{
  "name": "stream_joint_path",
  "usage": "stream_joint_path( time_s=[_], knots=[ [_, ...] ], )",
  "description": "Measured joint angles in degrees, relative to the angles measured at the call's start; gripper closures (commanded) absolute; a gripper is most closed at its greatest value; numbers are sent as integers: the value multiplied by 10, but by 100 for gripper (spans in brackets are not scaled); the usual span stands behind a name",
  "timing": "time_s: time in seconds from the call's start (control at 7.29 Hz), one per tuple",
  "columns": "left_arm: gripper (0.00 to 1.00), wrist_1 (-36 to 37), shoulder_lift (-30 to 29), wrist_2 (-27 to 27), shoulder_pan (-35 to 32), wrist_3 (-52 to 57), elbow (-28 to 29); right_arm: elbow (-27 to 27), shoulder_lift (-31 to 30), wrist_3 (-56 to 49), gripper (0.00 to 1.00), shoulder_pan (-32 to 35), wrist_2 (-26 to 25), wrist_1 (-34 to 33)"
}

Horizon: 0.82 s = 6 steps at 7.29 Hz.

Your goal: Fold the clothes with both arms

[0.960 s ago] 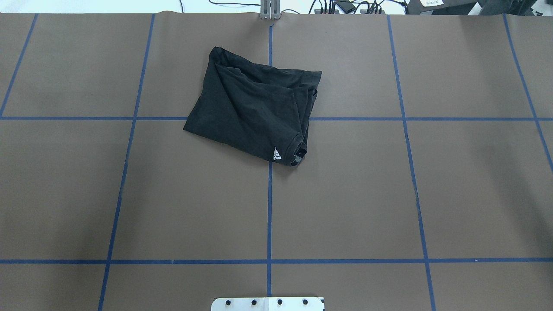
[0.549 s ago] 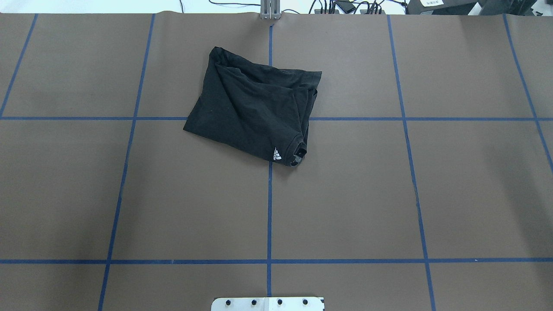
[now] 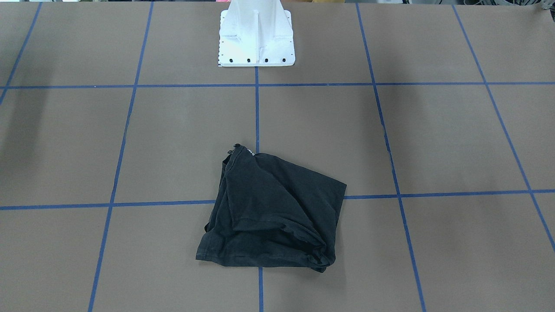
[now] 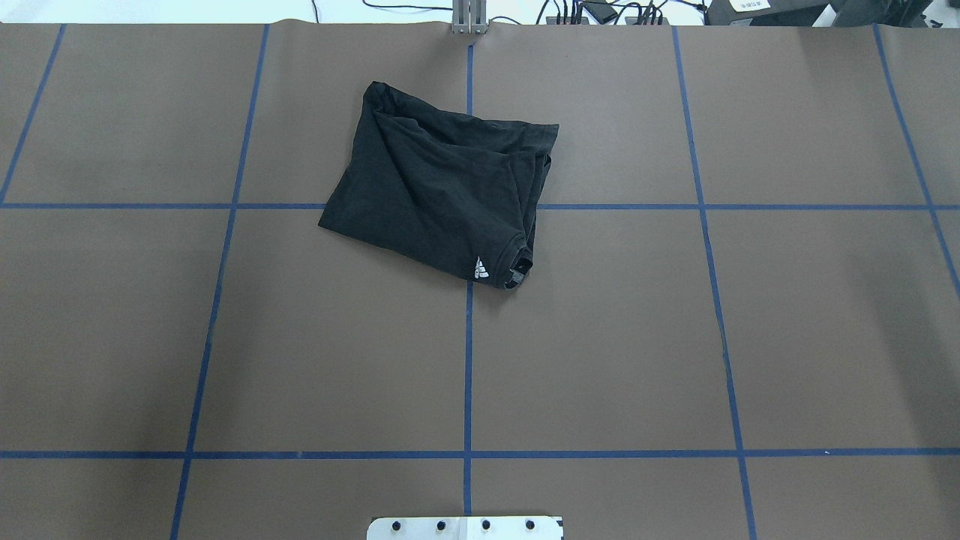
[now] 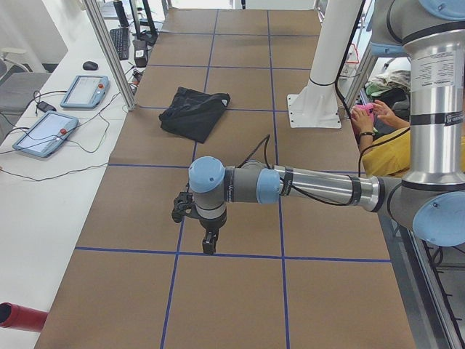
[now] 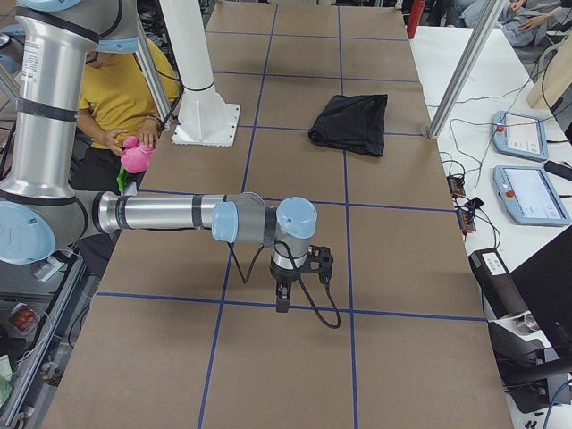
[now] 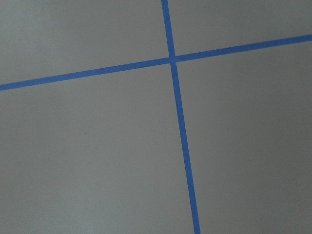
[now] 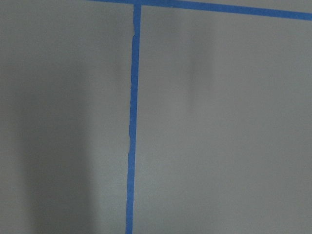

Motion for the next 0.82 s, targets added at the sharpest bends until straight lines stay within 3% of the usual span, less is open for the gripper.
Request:
stream_joint_path(
  time_s=[0.82],
  knots=[
    [0,0,2,0,1,-2,2,7,6,0,0,0,18,3]
  ],
)
